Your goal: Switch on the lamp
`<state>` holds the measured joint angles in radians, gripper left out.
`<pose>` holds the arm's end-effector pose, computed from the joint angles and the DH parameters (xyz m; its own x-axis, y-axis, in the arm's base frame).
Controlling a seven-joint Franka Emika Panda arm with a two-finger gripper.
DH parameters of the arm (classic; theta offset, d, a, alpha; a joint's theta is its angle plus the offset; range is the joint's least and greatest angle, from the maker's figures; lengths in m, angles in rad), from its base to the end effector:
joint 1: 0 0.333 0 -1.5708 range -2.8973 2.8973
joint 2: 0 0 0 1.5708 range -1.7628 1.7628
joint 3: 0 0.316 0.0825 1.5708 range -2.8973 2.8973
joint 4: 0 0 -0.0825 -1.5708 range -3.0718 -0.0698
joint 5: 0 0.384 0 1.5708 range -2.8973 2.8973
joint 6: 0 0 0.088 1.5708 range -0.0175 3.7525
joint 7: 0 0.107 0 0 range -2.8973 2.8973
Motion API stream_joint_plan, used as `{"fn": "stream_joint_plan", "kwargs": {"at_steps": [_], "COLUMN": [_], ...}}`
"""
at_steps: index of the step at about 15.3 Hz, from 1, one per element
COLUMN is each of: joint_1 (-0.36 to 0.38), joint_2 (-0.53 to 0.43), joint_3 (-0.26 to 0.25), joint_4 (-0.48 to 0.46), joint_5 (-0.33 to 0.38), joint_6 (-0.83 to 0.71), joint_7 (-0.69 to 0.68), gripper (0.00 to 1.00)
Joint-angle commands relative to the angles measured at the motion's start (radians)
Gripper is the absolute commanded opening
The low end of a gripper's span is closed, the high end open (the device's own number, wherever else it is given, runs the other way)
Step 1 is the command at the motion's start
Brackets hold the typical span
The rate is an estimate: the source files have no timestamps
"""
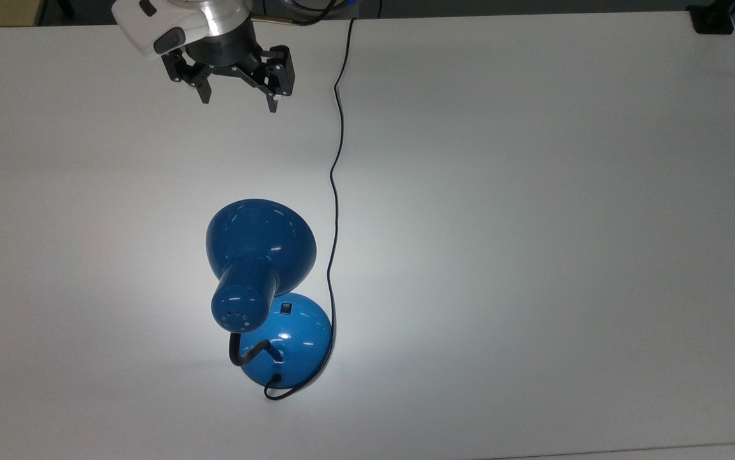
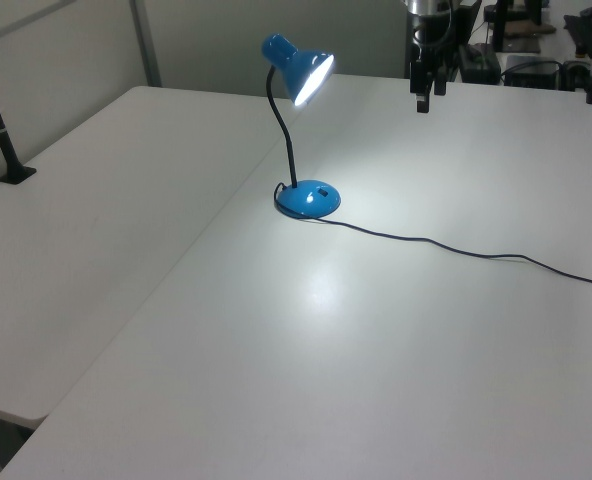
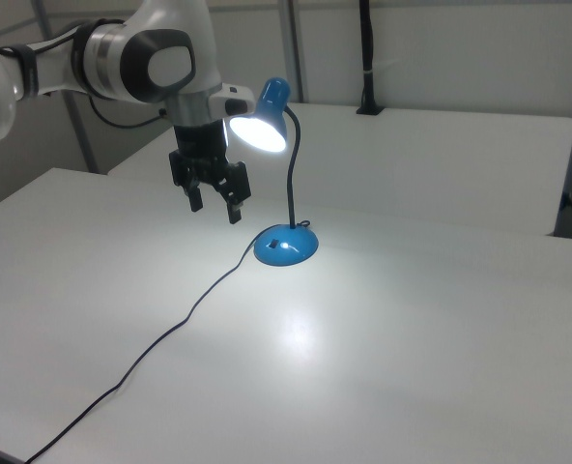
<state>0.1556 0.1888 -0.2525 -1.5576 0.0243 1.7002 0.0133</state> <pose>0.6131 -0.0451 0.5344 0.9931 -0.1106 -0.0399 -0.1097 -0.9937 0.0235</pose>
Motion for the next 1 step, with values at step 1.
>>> {"fn": "stream_joint_plan", "kwargs": {"at_steps": [1], "joint_1": [-0.004], "joint_2": [-0.034], "joint_3": [-0.002], "joint_4": [-0.018], "joint_5": [-0.015], "joint_6": [-0.017], "joint_7": [-0.006], "gripper": [1.00]}}
